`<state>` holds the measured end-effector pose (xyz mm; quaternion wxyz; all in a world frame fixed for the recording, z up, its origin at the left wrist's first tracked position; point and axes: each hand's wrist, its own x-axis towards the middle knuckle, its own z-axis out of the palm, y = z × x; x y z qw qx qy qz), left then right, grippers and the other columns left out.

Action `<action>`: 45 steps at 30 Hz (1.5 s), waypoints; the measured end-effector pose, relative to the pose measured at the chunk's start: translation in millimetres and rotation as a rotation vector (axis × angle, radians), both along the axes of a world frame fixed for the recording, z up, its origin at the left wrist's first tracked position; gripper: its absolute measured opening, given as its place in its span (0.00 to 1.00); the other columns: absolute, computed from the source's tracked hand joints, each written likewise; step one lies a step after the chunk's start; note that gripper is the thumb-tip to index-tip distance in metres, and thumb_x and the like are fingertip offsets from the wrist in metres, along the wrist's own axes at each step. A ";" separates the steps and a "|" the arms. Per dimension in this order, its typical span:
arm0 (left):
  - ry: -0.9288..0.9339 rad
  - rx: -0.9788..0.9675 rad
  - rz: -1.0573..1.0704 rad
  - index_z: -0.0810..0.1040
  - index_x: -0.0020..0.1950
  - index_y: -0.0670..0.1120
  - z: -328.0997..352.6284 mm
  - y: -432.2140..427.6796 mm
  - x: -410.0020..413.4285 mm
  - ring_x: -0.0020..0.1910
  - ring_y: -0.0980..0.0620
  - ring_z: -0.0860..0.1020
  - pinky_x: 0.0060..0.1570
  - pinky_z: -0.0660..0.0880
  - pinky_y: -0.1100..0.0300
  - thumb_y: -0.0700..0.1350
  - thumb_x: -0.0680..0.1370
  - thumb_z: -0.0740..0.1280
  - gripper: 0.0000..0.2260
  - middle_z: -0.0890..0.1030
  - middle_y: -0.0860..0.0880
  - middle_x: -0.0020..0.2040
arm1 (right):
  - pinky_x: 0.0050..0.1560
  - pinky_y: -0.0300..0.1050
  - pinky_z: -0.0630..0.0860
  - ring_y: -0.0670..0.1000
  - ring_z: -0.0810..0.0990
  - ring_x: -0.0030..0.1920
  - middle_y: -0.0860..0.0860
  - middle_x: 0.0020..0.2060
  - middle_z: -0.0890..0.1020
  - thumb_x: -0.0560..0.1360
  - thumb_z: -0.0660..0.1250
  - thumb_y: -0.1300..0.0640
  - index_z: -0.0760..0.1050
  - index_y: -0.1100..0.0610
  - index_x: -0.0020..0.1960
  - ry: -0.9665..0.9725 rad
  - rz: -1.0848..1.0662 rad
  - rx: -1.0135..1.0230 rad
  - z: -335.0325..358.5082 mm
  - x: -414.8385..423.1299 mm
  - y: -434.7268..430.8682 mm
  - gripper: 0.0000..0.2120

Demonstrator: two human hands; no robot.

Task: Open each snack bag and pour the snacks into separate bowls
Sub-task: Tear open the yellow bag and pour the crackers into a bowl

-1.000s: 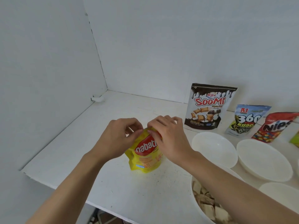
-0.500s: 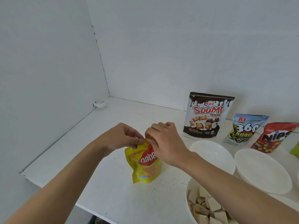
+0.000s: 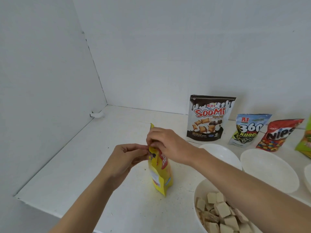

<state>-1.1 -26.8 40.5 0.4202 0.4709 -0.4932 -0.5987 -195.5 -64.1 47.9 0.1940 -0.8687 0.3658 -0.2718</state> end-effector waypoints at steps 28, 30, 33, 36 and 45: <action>-1.054 -1.249 -0.642 0.74 0.65 0.58 29.7 -63.9 41.0 0.42 0.53 0.78 0.43 0.75 0.58 0.56 0.86 0.53 0.14 0.81 0.61 0.55 | 0.65 0.48 0.71 0.51 0.74 0.64 0.51 0.59 0.79 0.81 0.64 0.56 0.77 0.55 0.60 0.261 -0.117 -0.353 -6.2 -72.1 3.4 0.10; -1.067 -1.266 -0.671 0.74 0.62 0.57 30.6 -63.6 36.4 0.40 0.52 0.75 0.41 0.74 0.57 0.55 0.86 0.51 0.13 0.79 0.59 0.51 | 0.61 0.50 0.72 0.51 0.73 0.63 0.50 0.60 0.77 0.81 0.62 0.50 0.76 0.52 0.62 0.267 -0.124 -0.338 -9.4 -67.0 5.0 0.12; -1.077 -1.274 -0.682 0.73 0.60 0.58 35.8 -62.7 31.7 0.38 0.52 0.73 0.40 0.71 0.61 0.55 0.86 0.50 0.13 0.77 0.59 0.50 | 0.55 0.53 0.73 0.52 0.72 0.59 0.51 0.58 0.75 0.82 0.60 0.51 0.77 0.52 0.57 0.305 -0.098 -0.371 -12.3 -58.9 5.7 0.10; -1.095 -1.264 -0.706 0.74 0.59 0.58 47.4 -69.4 39.5 0.39 0.52 0.76 0.40 0.74 0.57 0.54 0.86 0.50 0.13 0.78 0.59 0.49 | 0.51 0.52 0.74 0.52 0.73 0.56 0.51 0.55 0.76 0.82 0.58 0.55 0.77 0.54 0.53 0.327 -0.095 -0.427 -11.6 -59.4 3.6 0.09; -1.120 -1.332 -0.507 0.80 0.57 0.56 70.2 -92.7 57.7 0.40 0.59 0.71 0.36 0.72 0.61 0.57 0.83 0.55 0.15 0.80 0.61 0.44 | 0.43 0.52 0.75 0.53 0.73 0.48 0.52 0.52 0.79 0.79 0.60 0.61 0.77 0.55 0.50 0.285 -0.177 -0.543 -5.0 -57.3 0.9 0.08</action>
